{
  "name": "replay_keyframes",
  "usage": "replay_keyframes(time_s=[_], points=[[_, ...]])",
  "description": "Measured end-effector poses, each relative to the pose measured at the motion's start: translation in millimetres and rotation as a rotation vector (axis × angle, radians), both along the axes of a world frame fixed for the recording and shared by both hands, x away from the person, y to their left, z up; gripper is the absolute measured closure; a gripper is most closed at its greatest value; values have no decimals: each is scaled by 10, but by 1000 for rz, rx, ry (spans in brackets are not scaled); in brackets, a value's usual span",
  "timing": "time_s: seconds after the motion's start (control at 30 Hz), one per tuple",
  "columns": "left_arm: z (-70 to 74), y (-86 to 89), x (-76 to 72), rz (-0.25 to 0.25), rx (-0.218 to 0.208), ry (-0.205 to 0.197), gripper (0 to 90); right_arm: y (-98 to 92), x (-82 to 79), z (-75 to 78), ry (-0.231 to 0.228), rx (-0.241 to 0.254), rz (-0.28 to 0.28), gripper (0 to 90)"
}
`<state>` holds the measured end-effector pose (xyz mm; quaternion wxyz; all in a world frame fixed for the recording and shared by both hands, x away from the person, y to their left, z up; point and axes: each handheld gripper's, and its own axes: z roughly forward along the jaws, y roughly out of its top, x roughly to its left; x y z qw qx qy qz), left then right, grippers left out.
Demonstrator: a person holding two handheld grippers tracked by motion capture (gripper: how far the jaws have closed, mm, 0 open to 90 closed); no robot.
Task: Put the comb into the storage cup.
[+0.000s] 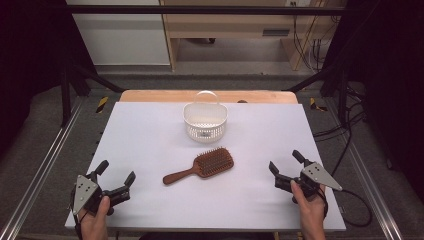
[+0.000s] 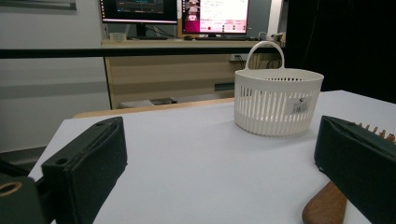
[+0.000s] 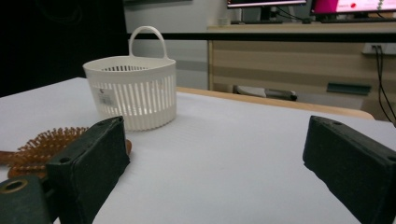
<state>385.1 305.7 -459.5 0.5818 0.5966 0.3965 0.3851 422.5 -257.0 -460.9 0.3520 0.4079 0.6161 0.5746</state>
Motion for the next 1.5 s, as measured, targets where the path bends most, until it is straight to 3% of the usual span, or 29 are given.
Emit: replay_keyframes(time_s=[0.23, 0.57, 0.87, 1.0, 1.07, 1.1, 1.27, 1.37, 1.4, 1.5], points=[[1, -63, 7, -10, 30, -1, 24, 6, 7, 4, 44, 3, -60, 61], [18, -98, 16, -33, 33, -7, 20, 138, 15, 18, 80, -35, -39, 74], [19, -104, 2, -36, 26, -3, 19, 323, 50, 56, 136, -103, 16, 158], [24, -102, 1, -36, 30, -2, 19, 423, 87, 85, 167, -136, 37, 270], [25, -106, -1, -37, 31, -2, 19, 522, 116, 117, 184, -161, 58, 388], [26, -109, -2, -38, 32, -2, 19, 522, 116, 117, 184, -161, 58, 388], [27, -122, -3, -45, 32, -1, 19, 719, 170, 190, 196, -230, 91, 617], [25, -124, 0, -45, 30, 2, 19, 772, 189, 208, 196, -247, 100, 687], [26, -123, 0, -45, 29, 2, 19, 824, 206, 223, 201, -265, 108, 757], [32, -120, -4, -46, 28, 0, 19, 874, 230, 232, 211, -280, 121, 803]])
